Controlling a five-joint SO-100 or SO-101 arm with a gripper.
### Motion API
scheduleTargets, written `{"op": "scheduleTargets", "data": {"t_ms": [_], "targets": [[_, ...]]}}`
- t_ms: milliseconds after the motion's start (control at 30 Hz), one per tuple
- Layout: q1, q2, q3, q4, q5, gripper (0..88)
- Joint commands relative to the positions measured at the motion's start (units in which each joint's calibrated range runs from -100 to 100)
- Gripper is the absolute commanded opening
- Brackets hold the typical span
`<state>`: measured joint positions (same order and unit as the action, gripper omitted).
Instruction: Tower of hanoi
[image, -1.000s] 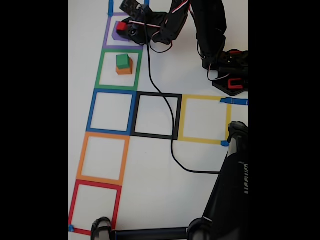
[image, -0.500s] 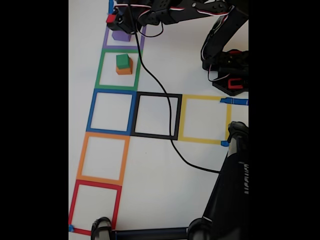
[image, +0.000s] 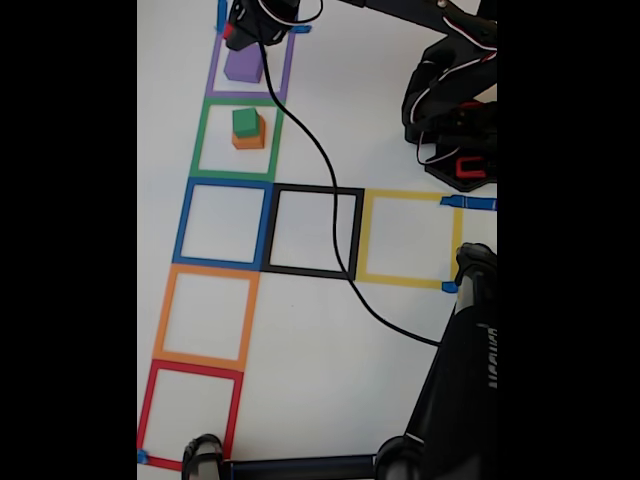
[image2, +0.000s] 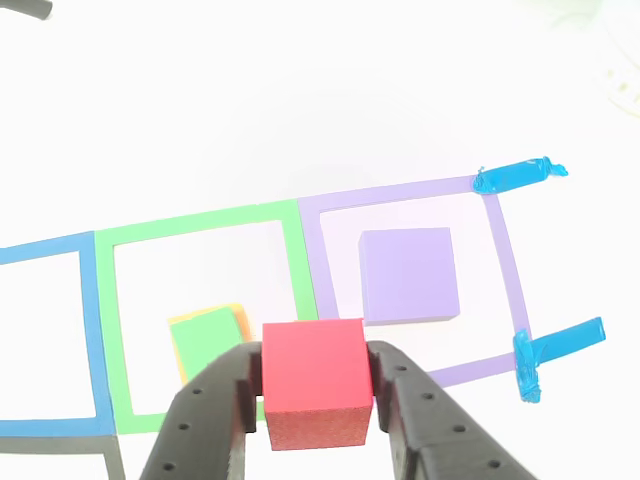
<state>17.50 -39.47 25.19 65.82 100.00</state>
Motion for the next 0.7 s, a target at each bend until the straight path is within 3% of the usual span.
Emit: {"op": "scheduleTargets", "data": {"t_ms": [0, 233, 367, 500, 667], "targets": [[-3.98, -2.4, -11.19, 8.75, 0.0, 1.1], [-9.63, -1.75, -25.01, 20.9, 0.0, 1.1], [-12.22, -2.07, -24.82, 22.2, 0.0, 1.1], [-12.51, -3.85, -15.73, 16.45, 0.0, 1.1], [-12.99, -7.48, 2.08, 1.06, 0.0, 1.1]]}}
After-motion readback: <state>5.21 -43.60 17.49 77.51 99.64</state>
